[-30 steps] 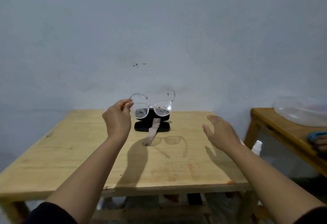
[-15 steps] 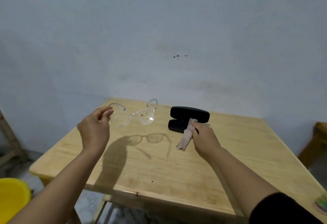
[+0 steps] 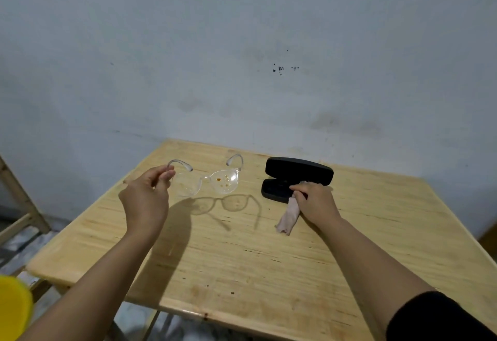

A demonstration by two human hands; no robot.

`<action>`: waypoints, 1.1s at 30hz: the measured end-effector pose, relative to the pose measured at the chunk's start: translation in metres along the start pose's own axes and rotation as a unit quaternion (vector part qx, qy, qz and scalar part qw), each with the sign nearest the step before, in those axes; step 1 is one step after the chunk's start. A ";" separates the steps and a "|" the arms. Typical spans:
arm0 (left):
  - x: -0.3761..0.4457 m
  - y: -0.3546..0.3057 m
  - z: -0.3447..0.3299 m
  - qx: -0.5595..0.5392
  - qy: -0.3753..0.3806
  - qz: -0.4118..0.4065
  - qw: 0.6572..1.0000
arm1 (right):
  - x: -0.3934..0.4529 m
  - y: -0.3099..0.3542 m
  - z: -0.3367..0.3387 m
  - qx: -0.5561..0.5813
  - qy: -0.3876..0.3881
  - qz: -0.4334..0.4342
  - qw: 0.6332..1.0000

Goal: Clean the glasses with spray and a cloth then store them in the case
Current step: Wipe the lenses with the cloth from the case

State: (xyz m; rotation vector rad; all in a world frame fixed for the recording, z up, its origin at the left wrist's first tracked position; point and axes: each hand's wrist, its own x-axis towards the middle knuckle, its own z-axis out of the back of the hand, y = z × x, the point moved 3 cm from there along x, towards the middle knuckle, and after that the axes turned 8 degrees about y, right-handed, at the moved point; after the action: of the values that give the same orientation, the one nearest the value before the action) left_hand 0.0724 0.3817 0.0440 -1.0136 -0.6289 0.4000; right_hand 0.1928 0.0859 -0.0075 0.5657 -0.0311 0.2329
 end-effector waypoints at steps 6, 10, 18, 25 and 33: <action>0.002 0.002 -0.006 0.000 0.008 0.005 1.000 | 0.004 -0.001 0.004 0.046 -0.005 0.000 0.999; 0.005 0.003 -0.008 0.003 0.007 0.000 1.000 | 0.002 0.003 0.008 0.132 -0.029 -0.002 0.991; 0.003 0.008 -0.013 0.002 0.016 -0.005 1.000 | -0.028 0.001 0.013 0.078 0.045 0.068 0.994; -0.005 0.005 -0.020 -0.003 0.025 -0.012 1.000 | -0.031 0.004 0.003 -0.001 0.058 0.108 0.992; -0.013 0.001 -0.017 -0.018 0.025 -0.013 0.999 | -0.039 0.017 0.010 0.065 0.006 0.053 0.996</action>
State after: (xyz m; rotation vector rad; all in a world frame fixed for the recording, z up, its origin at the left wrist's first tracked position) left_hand 0.0737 0.3636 0.0331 -1.0464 -0.6057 0.3400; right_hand 0.1517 0.0859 0.0064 0.6924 -0.0347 0.3435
